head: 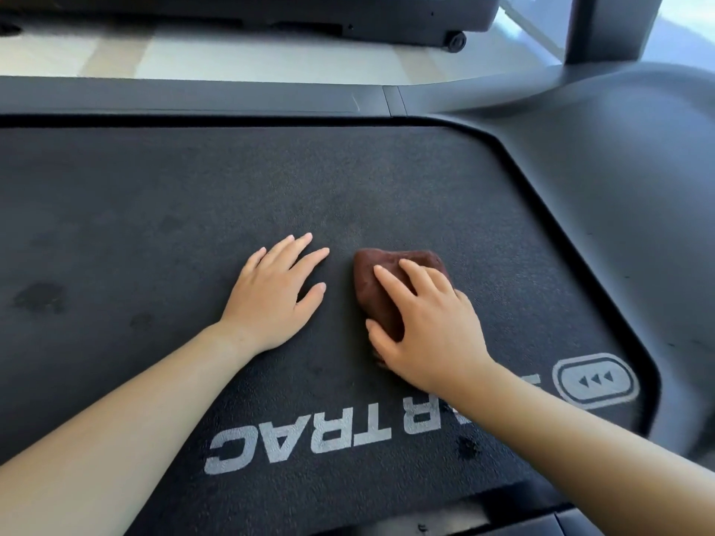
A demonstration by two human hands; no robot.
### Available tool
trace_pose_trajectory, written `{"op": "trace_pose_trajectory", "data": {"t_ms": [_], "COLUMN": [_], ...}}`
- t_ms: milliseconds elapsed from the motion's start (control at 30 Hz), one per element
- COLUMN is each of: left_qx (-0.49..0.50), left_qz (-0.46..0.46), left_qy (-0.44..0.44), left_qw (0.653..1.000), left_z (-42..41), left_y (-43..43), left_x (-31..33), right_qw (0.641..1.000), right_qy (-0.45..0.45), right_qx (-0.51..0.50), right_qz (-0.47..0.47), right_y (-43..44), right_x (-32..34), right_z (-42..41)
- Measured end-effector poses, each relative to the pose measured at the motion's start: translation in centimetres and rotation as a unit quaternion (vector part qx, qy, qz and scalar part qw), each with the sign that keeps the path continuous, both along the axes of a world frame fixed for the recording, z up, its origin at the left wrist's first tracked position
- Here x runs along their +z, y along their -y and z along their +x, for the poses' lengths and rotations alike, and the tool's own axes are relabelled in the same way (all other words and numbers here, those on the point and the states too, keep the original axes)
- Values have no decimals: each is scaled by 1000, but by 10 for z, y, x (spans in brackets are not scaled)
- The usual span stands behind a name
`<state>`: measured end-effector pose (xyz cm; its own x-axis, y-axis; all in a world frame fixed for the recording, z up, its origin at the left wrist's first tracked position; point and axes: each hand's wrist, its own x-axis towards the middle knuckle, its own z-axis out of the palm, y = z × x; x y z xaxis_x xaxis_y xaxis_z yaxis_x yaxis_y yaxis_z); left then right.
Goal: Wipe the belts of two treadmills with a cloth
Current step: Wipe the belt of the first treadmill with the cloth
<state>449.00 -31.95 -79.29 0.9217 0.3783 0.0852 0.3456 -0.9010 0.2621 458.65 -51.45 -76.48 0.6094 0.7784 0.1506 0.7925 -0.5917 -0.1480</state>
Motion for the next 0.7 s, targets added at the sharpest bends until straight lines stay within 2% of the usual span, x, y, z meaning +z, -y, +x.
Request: {"op": "trace_pose_trajectory", "data": {"t_ms": [133,333,533,700], "left_qx": [2,8,13,10], "left_qz": [0,5,5,2], "left_qy": [7,11,27,26], "left_qw": [1000,1000,1000,1000], "left_z": [1,3,5,3], "left_y": [1,1,1,2], "left_x": [-1,-1,1,1], "right_qw": [999,998,998,997], "right_qy": [-8,-40,-35,-36], "right_qx": [21,22,-20,-11], "right_qz": [-27,43,51,62], "right_y": [8,-12,-55,-50], "right_x": [2,-9,-12,-15], "right_z": [1,16,48,45]}}
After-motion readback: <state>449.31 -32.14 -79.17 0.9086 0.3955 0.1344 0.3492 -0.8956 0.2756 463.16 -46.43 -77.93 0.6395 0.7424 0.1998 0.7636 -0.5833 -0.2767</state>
